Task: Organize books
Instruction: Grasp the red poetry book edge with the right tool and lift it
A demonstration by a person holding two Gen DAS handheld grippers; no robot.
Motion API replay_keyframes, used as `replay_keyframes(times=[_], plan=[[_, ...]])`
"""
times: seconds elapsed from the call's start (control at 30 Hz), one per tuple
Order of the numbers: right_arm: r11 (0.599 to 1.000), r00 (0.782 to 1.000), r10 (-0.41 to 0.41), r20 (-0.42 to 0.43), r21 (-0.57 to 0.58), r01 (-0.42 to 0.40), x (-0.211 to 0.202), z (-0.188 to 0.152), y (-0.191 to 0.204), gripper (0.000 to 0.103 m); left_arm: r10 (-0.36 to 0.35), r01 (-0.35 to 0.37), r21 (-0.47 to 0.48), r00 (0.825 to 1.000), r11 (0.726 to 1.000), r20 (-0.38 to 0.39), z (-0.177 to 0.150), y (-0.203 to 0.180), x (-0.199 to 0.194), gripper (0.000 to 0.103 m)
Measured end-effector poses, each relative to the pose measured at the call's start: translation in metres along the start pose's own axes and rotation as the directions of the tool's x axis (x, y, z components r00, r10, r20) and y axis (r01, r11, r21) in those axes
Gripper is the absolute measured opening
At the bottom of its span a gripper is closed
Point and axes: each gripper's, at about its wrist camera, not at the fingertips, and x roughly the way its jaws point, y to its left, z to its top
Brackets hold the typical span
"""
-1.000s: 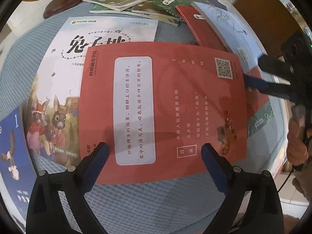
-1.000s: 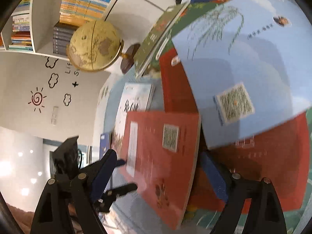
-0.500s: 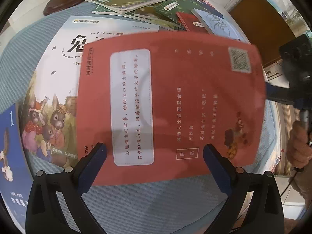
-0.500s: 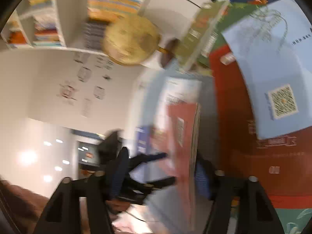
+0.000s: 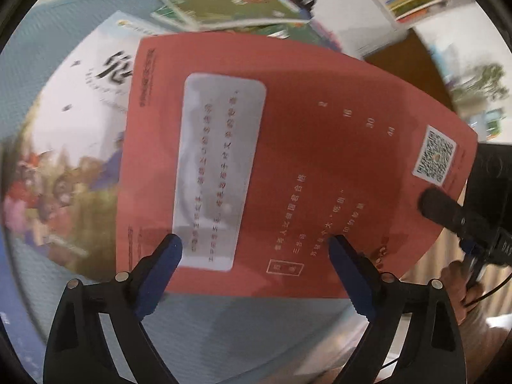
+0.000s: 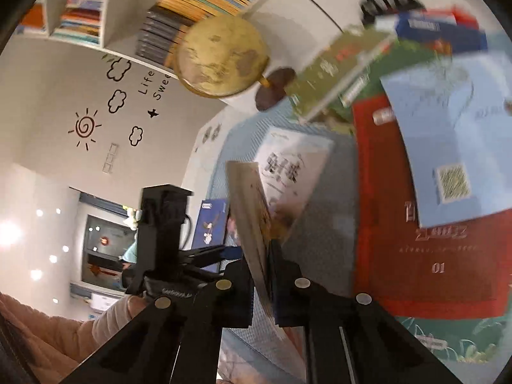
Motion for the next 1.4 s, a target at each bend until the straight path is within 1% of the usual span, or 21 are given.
replay_keyframes(times=[0.13, 0.23, 0.3, 0.33, 0.4, 0.43, 0.47, 0.53, 0.57, 0.63, 0.67, 0.7, 0.77, 0.9, 1.03, 1.1, 1.2, 1.27, 1.33, 1.37, 1.4], plan=[[0.995, 0.997, -0.062, 0.044, -0.071, 0.065, -0.03, 0.004, 0.024, 0.009, -0.069, 0.067, 0.043, 0.996, 0.997, 0.053, 0.008, -0.025, -0.008, 0.092], [0.969, 0.984, -0.162, 0.076, -0.174, 0.173, -0.056, 0.012, 0.054, 0.01, -0.091, 0.078, 0.129, 0.991, 0.988, 0.096, 0.021, -0.06, -0.016, 0.092], [0.921, 0.961, -0.252, 0.116, -0.278, 0.275, -0.073, 0.014, 0.085, 0.013, -0.132, 0.108, 0.186, 0.984, 0.977, 0.122, 0.031, -0.085, -0.02, 0.092], [0.902, 0.955, -0.271, 0.123, -0.313, 0.297, -0.075, 0.014, 0.094, 0.014, -0.144, 0.116, 0.201, 0.98, 0.973, 0.134, 0.033, -0.093, -0.021, 0.092], [0.81, 0.911, -0.365, 0.191, -0.418, 0.412, -0.081, 0.008, 0.12, 0.015, -0.165, 0.13, 0.23, 0.976, 0.964, 0.14, 0.035, -0.105, -0.021, 0.092], [0.776, 0.903, -0.387, 0.189, -0.463, 0.429, -0.079, 0.005, 0.129, 0.016, -0.152, 0.118, 0.23, 0.979, 0.966, 0.138, 0.035, -0.105, -0.017, 0.091], [0.736, 0.886, -0.418, 0.201, -0.497, 0.46, -0.074, -0.001, 0.133, 0.016, -0.139, 0.107, 0.223, 0.982, 0.969, 0.131, 0.033, -0.099, -0.014, 0.091], [0.691, 0.864, -0.456, 0.211, -0.528, 0.494, -0.061, -0.013, 0.131, 0.015, -0.071, 0.052, 0.194, 0.993, 0.98, 0.096, 0.015, -0.086, 0.0, 0.09], [0.688, 0.861, -0.471, 0.193, -0.531, 0.495, -0.05, -0.019, 0.126, 0.014, -0.045, 0.033, 0.173, 0.997, 0.984, 0.066, 0.013, -0.079, 0.007, 0.089], [0.735, 0.882, -0.457, 0.115, -0.509, 0.447, -0.03, -0.034, 0.11, 0.014, -0.014, 0.011, 0.107, 1.0, 0.994, 0.019, -0.006, -0.05, 0.014, 0.085], [0.743, 0.886, -0.454, 0.091, -0.51, 0.433, -0.02, -0.041, 0.107, 0.016, -0.009, 0.009, 0.052, 1.0, 0.999, -0.003, -0.016, -0.032, 0.015, 0.085], [0.734, 0.886, -0.457, 0.079, -0.528, 0.426, -0.012, -0.051, 0.107, 0.016, -0.007, 0.007, 0.006, 1.0, 1.0, -0.015, -0.024, -0.016, 0.014, 0.085], [0.702, 0.872, -0.485, 0.07, -0.563, 0.436, 0.002, -0.068, 0.108, 0.018, 0.009, -0.01, -0.053, 1.0, 0.999, -0.02, -0.04, 0.006, 0.006, 0.085], [0.757, 0.885, -0.465, 0.022, -0.508, 0.41, 0.012, -0.078, 0.094, 0.021, 0.053, -0.054, -0.101, 0.998, 0.993, -0.016, -0.066, 0.032, -0.013, 0.085], [0.756, 0.883, -0.469, 0.006, -0.514, 0.405, 0.019, -0.086, 0.088, 0.023, 0.11, -0.108, -0.145, 0.994, 0.984, 0.009, -0.075, 0.047, -0.028, 0.085], [0.746, 0.875, -0.485, -0.008, -0.525, 0.409, 0.027, -0.094, 0.083, 0.024, 0.148, -0.141, -0.161, 0.988, 0.977, 0.033, -0.074, 0.051, -0.039, 0.085], [0.736, 0.857, -0.515, -0.029, -0.527, 0.425, 0.037, -0.11, 0.077, 0.028, 0.132, -0.118, -0.179, 0.989, 0.977, 0.071, -0.07, 0.058, -0.05, 0.085], [0.745, 0.842, -0.536, -0.064, -0.504, 0.436, 0.048, -0.118, 0.066, 0.038, 0.123, -0.107, -0.179, 0.989, 0.978, 0.085, -0.065, 0.056, -0.053, 0.085], [0.737, 0.803, -0.585, -0.11, -0.486, 0.47, 0.061, -0.128, 0.055, 0.04, 0.13, -0.112, -0.177, 0.987, 0.978, 0.09, -0.062, 0.054, -0.053, 0.085], [0.733, 0.791, -0.599, -0.127, -0.484, 0.477, 0.064, -0.133, 0.053, 0.043, 0.125, -0.108, -0.177, 0.988, 0.978, 0.089, -0.061, 0.053, -0.051, 0.085], [0.74, 0.791, -0.595, -0.142, -0.482, 0.47, 0.064, -0.137, 0.053, 0.044, 0.119, -0.102, -0.177, 0.989, 0.979, 0.086, -0.06, 0.051, -0.049, 0.085]])
